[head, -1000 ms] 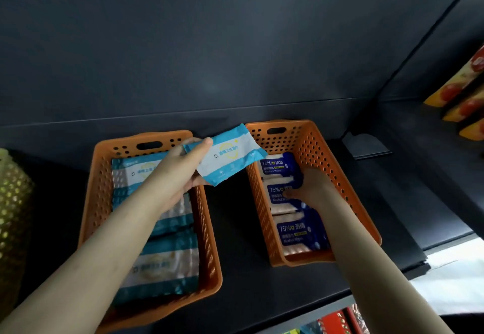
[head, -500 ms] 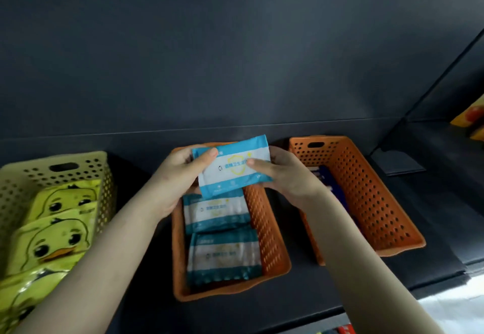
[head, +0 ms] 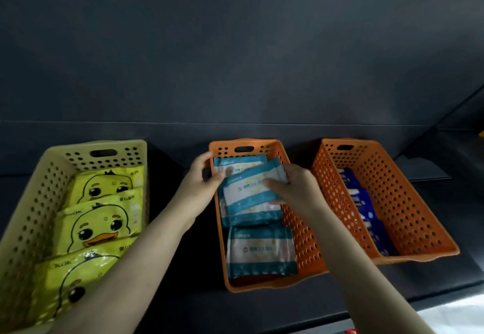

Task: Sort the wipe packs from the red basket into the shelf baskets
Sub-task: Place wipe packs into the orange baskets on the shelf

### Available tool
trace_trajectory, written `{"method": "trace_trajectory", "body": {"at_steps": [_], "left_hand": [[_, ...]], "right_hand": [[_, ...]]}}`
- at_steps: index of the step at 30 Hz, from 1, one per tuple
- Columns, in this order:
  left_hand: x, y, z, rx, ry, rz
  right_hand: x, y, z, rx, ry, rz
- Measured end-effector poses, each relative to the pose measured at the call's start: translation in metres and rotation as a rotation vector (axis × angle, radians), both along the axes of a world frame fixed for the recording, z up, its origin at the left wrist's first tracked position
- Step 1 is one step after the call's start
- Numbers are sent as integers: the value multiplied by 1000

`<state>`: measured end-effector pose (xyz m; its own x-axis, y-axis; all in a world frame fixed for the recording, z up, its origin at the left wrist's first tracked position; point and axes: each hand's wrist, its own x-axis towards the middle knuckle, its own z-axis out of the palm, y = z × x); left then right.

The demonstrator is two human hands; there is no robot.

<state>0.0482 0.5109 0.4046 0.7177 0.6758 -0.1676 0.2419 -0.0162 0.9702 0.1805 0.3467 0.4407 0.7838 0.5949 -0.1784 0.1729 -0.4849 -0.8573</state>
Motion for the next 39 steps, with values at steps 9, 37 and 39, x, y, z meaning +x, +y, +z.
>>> {"method": "trace_trajectory", "body": {"at_steps": [9, 37, 39], "left_hand": [[1, 8, -5, -52, -19, -4], [-198, -140, 37, 765, 84, -29], [-237, -174, 27, 738, 69, -77]], "right_hand": [[-15, 0, -21, -427, -578, 303], [-161, -173, 19, 2, -710, 70], [-203, -218, 4, -23, -641, 9]]}}
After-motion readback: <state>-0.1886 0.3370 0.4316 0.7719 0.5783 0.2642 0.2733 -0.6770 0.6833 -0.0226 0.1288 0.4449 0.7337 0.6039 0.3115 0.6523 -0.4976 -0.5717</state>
